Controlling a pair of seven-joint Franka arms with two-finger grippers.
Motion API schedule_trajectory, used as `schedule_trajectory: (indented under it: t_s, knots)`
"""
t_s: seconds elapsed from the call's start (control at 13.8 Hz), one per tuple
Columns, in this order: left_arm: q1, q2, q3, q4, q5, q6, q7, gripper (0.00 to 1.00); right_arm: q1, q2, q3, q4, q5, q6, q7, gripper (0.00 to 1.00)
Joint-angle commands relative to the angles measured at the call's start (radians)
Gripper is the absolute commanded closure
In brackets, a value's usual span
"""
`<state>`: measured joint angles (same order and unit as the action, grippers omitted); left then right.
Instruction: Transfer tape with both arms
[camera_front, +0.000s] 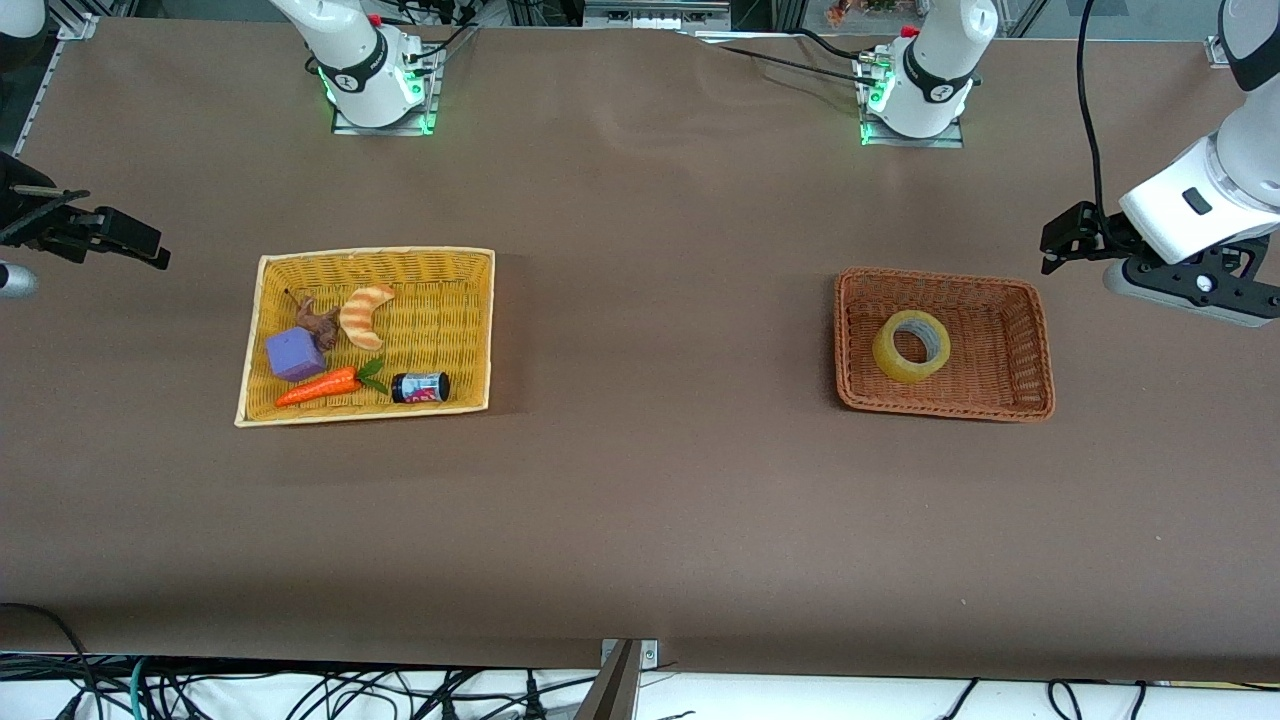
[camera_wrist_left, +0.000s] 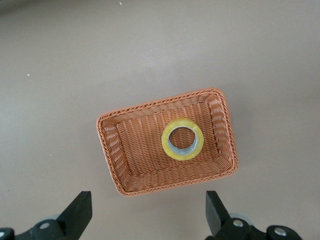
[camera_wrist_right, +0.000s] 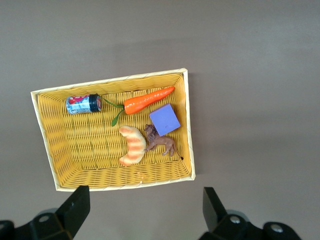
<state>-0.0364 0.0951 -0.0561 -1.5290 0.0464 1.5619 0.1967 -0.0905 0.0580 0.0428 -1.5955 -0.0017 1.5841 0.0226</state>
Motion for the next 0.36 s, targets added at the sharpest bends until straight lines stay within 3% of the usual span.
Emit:
schedule_trajectory:
  t_s: [0.0,0.29]
  knots:
    - [-0.01,0.017,0.005,0.036,0.001,-0.022,-0.026,0.0,-0.012,0.006,0.006,0.02,0.011,-0.009,-0.02,0.0]
    - [-0.014,0.018,0.007,0.049,0.003,-0.022,-0.051,0.0,-0.012,0.005,0.006,0.02,0.011,-0.009,-0.02,0.0]
